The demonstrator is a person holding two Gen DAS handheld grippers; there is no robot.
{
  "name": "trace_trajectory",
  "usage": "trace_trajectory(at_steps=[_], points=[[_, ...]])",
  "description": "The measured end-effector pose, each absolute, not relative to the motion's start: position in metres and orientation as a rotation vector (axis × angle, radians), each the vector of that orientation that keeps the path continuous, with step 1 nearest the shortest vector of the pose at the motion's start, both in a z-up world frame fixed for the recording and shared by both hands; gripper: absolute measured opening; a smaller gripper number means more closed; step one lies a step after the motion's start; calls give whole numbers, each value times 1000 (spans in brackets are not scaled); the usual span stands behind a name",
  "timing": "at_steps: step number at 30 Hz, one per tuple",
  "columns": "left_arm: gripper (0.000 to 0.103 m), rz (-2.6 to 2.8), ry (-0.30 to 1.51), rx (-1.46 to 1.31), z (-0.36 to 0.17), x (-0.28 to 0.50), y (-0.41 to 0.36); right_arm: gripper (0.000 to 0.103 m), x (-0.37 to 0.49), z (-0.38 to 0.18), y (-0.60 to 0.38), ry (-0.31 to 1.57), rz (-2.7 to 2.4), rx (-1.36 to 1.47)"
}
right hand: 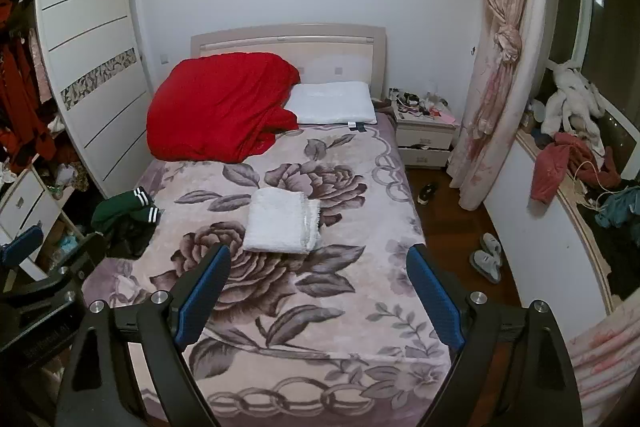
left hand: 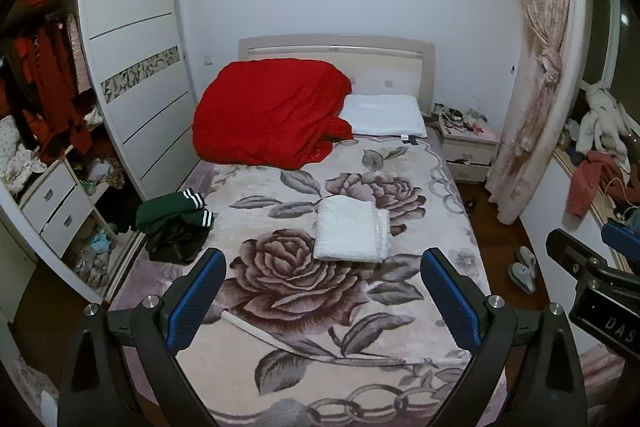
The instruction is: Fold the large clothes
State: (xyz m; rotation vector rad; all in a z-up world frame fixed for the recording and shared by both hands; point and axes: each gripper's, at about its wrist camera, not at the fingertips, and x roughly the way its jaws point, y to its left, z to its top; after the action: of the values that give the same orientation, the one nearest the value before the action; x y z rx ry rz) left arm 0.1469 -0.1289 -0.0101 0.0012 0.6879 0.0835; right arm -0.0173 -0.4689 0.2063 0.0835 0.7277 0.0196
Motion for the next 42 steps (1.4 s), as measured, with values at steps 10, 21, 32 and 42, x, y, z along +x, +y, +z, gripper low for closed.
trace_trajectory(at_steps=[10,21,32,42], points=[[99,80,691,6,-12,145,-135,92,-21,207,-469,725,15,80],[99,80,681,10,-12,143,-137,92,-23,205,-471,735,24,86],[99,74,678,5,-9,143,-135,93,-24,204,-473,732,25,84],[99,88,668,1,2,145,-135,93,-24,208,-471,728,30,86]])
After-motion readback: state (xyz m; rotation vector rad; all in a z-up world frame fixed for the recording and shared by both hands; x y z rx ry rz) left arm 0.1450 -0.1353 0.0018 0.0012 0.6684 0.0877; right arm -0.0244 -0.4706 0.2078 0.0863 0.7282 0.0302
